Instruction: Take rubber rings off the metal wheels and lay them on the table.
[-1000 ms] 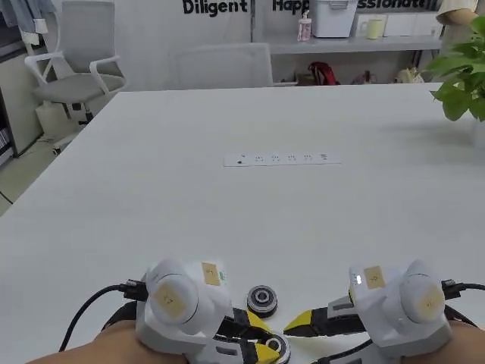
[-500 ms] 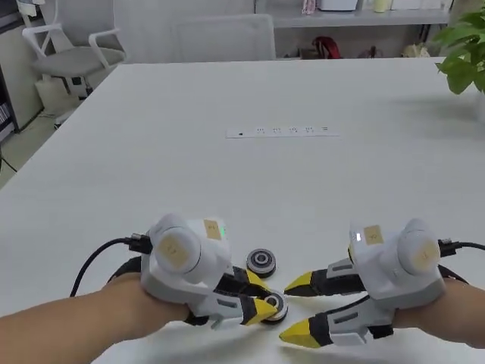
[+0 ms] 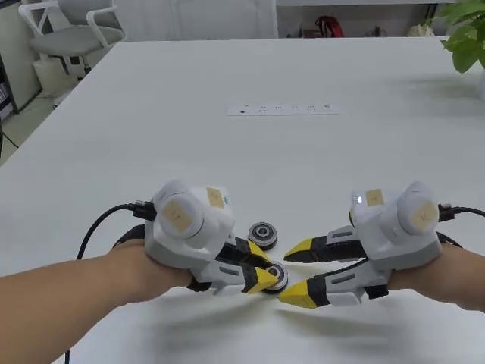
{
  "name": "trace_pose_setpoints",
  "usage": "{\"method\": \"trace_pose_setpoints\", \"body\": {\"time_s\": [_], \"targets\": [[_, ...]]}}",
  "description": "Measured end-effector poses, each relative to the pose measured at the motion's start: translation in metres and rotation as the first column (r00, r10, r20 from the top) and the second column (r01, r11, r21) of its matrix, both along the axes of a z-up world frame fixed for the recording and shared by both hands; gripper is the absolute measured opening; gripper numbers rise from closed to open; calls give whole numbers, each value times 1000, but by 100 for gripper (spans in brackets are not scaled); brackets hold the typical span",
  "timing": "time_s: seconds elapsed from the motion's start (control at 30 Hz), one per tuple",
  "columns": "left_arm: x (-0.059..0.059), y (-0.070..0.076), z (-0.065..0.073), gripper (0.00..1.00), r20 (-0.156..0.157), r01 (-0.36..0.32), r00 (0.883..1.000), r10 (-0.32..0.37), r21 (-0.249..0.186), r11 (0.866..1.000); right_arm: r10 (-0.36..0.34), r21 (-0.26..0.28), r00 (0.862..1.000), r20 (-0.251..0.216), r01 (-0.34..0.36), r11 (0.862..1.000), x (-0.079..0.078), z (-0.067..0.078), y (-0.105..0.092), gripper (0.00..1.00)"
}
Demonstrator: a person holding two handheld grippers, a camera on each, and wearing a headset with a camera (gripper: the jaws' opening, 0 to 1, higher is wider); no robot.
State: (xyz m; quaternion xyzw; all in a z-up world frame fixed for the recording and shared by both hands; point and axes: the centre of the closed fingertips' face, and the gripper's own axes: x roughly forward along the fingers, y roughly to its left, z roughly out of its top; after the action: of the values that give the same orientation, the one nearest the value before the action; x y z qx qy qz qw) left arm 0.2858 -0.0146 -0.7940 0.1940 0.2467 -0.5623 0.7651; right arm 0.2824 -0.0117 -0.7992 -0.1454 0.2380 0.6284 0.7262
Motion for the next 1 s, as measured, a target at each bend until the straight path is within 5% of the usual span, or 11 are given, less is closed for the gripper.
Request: {"method": "trace_pose_setpoints", "body": {"time_s": [1.0], "targets": [[-1, 1, 0, 13, 14, -13, 1000, 13, -6, 1000, -38, 3, 999, -4, 38, 999, 2, -4, 9, 24]]}}
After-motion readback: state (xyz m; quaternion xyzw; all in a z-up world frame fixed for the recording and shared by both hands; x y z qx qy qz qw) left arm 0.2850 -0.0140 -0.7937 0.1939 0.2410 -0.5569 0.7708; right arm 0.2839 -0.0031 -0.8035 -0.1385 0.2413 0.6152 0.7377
